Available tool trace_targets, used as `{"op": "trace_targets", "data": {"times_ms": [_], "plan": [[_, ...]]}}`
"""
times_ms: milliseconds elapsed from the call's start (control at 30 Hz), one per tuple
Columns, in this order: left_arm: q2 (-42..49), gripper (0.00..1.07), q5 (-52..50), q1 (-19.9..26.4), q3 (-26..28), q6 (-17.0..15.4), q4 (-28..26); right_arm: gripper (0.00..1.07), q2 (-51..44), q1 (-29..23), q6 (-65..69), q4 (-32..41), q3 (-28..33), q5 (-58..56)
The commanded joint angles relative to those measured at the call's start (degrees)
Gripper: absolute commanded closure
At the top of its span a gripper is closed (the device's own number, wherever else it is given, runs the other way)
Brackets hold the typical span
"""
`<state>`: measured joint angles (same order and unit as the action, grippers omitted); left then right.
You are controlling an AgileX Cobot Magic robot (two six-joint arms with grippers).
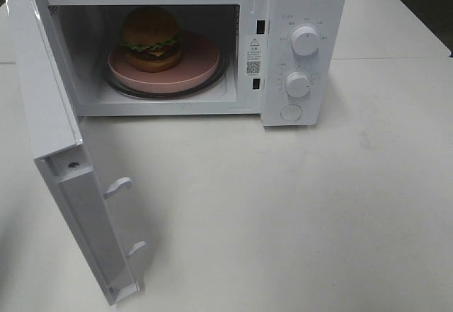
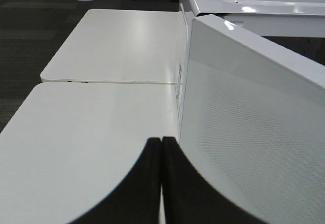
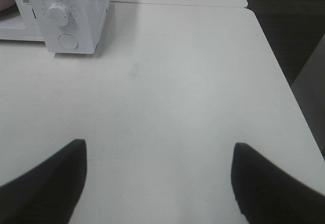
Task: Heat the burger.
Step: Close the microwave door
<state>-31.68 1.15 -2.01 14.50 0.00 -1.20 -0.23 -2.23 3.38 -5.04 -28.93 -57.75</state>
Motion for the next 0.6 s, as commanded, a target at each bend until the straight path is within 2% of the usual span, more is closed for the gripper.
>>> {"op": "trace_targets", "data": {"times_ms": [33, 133, 200, 300, 367, 500, 567, 600], "plan": [[-3.3, 1.07, -9.5, 0.2, -2.9, 0.0, -0.4, 0.31, -1.5, 0.2, -0.3, 0.1, 0.2, 0.6], [-4.2, 1.07, -11.2, 0.2, -3.1, 0.0, -0.3, 0.31, -1.5, 0.2, -0.3, 0.1, 0.2, 0.6], [-8.4, 1.07, -16.8, 0.2, -3.7, 0.0, 2.3, 0.31, -1.5, 0.2, -0.3, 0.1, 0.2, 0.6], [-10.0, 1.07, -18.6, 0.2, -3.7, 0.0, 3.7, 0.31, -1.5, 0.2, -0.3, 0.1, 0.2, 0.6], [-15.2, 1.07, -23.5, 0.2, -3.7, -0.6, 7.6, 0.31, -1.5, 0.2, -0.3, 0.1, 0.2, 0.6], [-19.3, 1.07, -26.9, 0.2, -3.7, -0.7, 8.5, 0.31, -1.5, 0.2, -0.3, 0.1, 0.2, 0.6], [-21.4, 1.07, -28.9, 0.2, -3.7, -1.8, 8.7, 0.31, -1.5, 0.2, -0.3, 0.1, 0.2, 0.6], [-23.7, 1.07, -31.0, 0.2, -3.7, -3.6, 9.0, 0.31, -1.5, 0.2, -0.3, 0.1, 0.2, 0.6]]}}
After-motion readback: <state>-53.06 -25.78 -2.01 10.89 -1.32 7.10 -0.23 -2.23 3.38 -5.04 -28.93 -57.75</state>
